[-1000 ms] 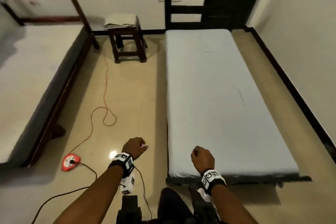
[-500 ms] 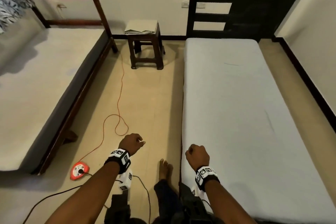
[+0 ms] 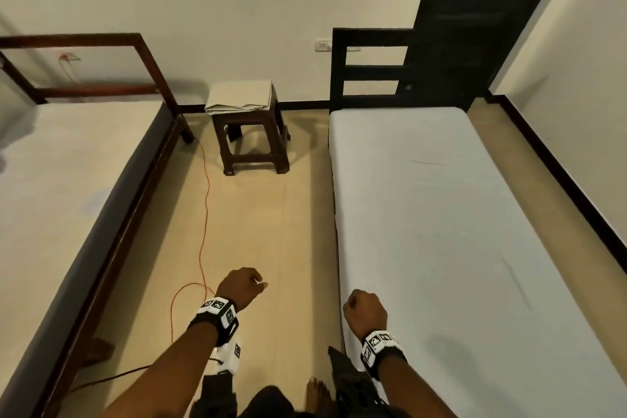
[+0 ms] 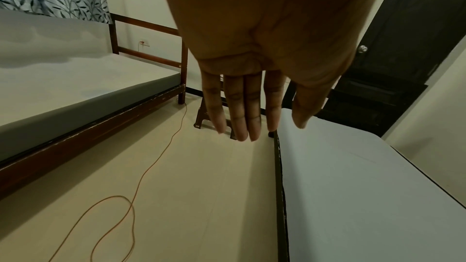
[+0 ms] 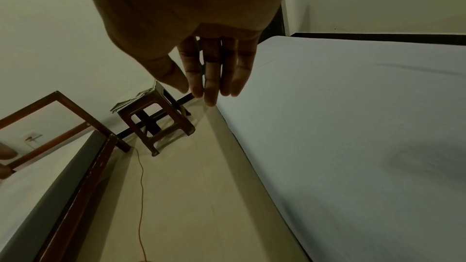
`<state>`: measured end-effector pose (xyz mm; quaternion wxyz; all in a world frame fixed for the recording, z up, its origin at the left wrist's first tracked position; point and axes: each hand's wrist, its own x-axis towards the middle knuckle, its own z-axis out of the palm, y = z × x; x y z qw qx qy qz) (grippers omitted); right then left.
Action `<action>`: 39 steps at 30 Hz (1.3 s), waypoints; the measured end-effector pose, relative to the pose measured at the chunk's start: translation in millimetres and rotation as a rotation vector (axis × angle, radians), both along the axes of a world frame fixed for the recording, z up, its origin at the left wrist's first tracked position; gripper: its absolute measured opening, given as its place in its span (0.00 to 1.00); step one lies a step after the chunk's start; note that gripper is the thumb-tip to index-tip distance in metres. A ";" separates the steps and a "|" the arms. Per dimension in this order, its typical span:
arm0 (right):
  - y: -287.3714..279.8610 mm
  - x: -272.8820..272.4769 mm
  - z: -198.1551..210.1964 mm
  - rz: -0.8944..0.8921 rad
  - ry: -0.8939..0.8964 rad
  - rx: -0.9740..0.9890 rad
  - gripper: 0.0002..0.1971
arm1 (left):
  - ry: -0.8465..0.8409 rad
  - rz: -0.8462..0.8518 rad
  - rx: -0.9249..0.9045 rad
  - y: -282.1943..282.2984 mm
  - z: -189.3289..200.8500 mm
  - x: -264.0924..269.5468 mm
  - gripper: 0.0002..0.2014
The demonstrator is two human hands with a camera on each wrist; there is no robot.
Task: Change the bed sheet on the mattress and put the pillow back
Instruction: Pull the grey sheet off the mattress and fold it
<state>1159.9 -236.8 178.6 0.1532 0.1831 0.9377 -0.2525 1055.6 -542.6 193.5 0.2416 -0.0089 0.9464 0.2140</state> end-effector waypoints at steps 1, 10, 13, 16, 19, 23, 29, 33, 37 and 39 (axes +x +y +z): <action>0.9 -15.1 4.7 -0.008 0.020 0.003 0.09 | 0.000 0.008 0.013 -0.1 -1.2 -16.9 0.10; 23.6 -178.2 13.6 -0.233 0.034 -0.081 0.05 | 0.066 0.112 0.170 18.1 -27.7 -205.6 0.09; 26.5 -249.3 14.8 -0.236 -0.021 -0.105 0.05 | 0.001 0.035 0.237 38.8 -33.4 -277.9 0.10; 29.4 -305.8 21.1 -0.276 -0.070 -0.070 0.05 | -0.052 -0.027 0.250 54.4 -37.9 -340.6 0.10; 29.8 -366.8 25.7 -0.313 -0.067 -0.043 0.06 | -0.070 -0.065 0.278 66.6 -31.6 -407.6 0.09; 31.2 -425.9 34.1 -0.372 -0.040 -0.025 0.06 | -0.069 -0.144 0.240 81.7 -25.0 -476.9 0.09; 34.2 -519.2 39.6 -0.393 -0.055 -0.013 0.06 | -0.057 -0.243 0.235 108.9 -17.2 -574.3 0.08; 43.7 -581.2 34.7 -0.409 -0.041 -0.028 0.07 | -0.058 -0.280 0.244 130.3 -14.7 -631.4 0.06; 57.3 -650.8 21.2 -0.436 -0.036 -0.033 0.06 | -0.081 -0.306 0.232 151.1 -20.2 -697.8 0.05; 64.4 -687.1 16.7 -0.444 -0.054 -0.048 0.05 | -0.091 -0.311 0.216 157.1 -20.1 -734.1 0.07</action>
